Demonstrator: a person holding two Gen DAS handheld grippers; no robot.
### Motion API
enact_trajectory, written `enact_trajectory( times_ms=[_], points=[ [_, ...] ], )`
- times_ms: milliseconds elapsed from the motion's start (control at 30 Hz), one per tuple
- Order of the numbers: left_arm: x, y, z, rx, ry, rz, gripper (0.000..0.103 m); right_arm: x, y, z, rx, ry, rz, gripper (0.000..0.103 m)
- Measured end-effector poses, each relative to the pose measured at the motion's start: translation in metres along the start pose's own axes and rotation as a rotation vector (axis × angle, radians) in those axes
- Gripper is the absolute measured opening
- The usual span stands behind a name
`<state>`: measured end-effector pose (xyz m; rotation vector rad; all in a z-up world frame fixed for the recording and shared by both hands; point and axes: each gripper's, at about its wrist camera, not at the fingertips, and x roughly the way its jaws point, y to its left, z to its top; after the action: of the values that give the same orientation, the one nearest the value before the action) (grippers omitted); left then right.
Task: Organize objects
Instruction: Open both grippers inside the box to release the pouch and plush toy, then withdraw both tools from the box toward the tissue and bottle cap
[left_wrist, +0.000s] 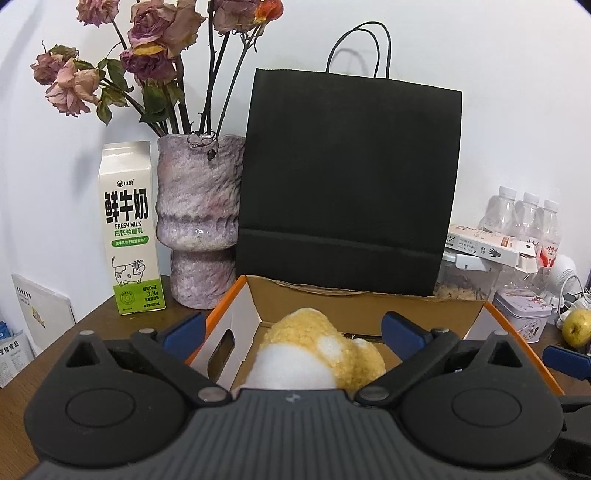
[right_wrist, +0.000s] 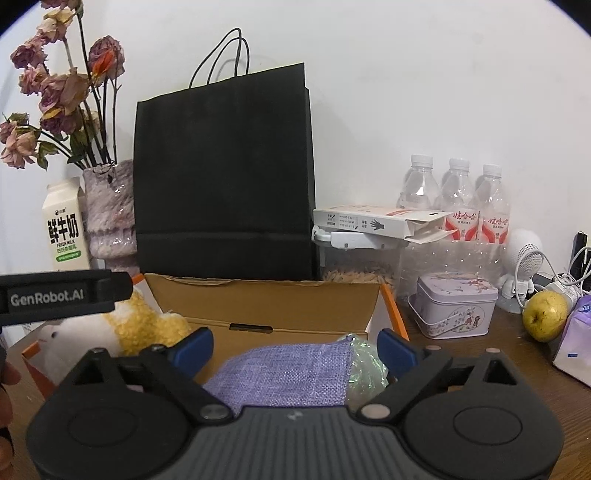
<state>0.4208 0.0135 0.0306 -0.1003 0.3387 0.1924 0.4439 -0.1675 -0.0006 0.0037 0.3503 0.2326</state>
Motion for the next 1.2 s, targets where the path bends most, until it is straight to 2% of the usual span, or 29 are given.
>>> enact_trajectory(
  times_ms=[300, 500, 867, 1200],
  points=[
    [-0.006, 0.001, -0.002, -0.004, 0.006, -0.009, 0.103, -0.007, -0.001, -0.001, 0.006, -0.011, -0.004, 0.102],
    [-0.021, 0.008, -0.006, -0.011, -0.021, -0.009, 0.103, -0.017, -0.001, -0.004, 0.007, -0.032, -0.002, 0.103],
    [-0.062, 0.029, -0.022, -0.033, -0.060, 0.002, 0.103, -0.054, 0.002, -0.017, -0.050, -0.073, -0.002, 0.103],
    [-0.098, 0.042, -0.043, -0.022, -0.048, 0.004, 0.103, -0.095, 0.001, -0.035, -0.071, -0.063, -0.009, 0.103]
  ],
)
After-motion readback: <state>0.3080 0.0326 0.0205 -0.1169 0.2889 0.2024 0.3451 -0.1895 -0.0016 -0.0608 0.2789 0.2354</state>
